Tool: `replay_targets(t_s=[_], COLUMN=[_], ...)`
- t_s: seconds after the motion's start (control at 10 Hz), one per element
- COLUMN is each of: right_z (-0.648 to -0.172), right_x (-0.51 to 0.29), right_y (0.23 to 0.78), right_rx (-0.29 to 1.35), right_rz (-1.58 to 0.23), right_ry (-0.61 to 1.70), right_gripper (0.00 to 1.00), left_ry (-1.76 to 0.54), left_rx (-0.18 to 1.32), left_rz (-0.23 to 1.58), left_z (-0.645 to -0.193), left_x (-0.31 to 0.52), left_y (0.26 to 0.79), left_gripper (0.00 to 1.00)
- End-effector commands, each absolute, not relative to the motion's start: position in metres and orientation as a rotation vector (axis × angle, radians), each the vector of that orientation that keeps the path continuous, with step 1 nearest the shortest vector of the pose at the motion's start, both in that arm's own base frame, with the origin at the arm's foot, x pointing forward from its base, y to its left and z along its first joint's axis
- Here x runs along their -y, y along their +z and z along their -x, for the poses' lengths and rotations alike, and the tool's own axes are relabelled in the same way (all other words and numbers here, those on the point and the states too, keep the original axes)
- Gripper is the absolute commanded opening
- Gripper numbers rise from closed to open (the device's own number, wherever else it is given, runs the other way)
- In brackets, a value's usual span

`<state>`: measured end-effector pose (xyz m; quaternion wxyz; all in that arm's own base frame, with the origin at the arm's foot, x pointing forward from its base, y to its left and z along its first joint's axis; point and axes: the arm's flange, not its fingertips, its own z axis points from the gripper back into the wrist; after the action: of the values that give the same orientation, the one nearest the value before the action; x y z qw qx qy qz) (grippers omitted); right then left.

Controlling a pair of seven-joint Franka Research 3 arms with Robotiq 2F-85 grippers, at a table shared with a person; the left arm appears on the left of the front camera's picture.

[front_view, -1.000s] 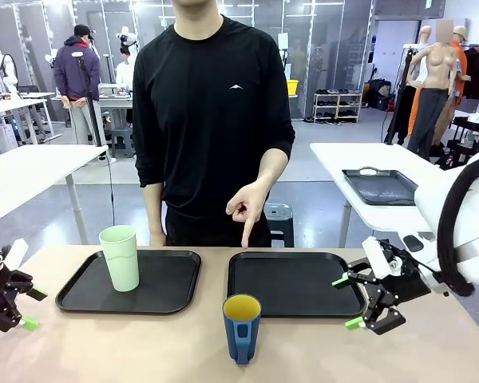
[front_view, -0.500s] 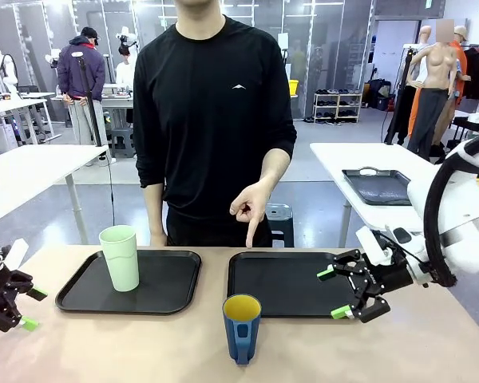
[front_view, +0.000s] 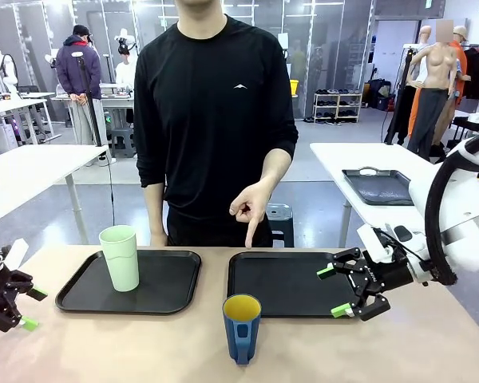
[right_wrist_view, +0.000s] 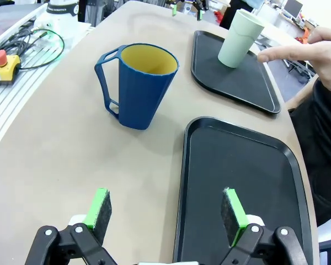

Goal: Sort and store the cups by type.
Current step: Pick up the Handle plastic cup and place it into the empty Flat Tray.

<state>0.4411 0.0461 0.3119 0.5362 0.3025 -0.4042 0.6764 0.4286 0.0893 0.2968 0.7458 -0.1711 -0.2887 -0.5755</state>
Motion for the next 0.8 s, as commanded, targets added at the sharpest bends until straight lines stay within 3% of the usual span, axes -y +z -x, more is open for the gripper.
replay_targets(t_s=[0.0, 0.3, 0.7], right_z=[-0.441, -0.449, -0.453], right_x=[-0.046, -0.073, -0.112], right_y=[0.312, 0.299, 0.286], right_rx=[0.963, 0.968, 0.947], right_rz=[-0.721, -0.871, -0.945], right_ry=[1.61, 1.648, 1.672], right_gripper=[1.0, 1.0, 1.0], left_ry=[-1.273, -1.273, -1.273], left_rx=[0.646, 0.646, 0.646], left_rz=[0.368, 0.368, 0.368], left_z=[-0.429, -0.429, -0.429], left_x=[-0.09, -0.09, -0.09], left_y=[0.296, 0.296, 0.296], left_gripper=[1.0, 1.0, 1.0])
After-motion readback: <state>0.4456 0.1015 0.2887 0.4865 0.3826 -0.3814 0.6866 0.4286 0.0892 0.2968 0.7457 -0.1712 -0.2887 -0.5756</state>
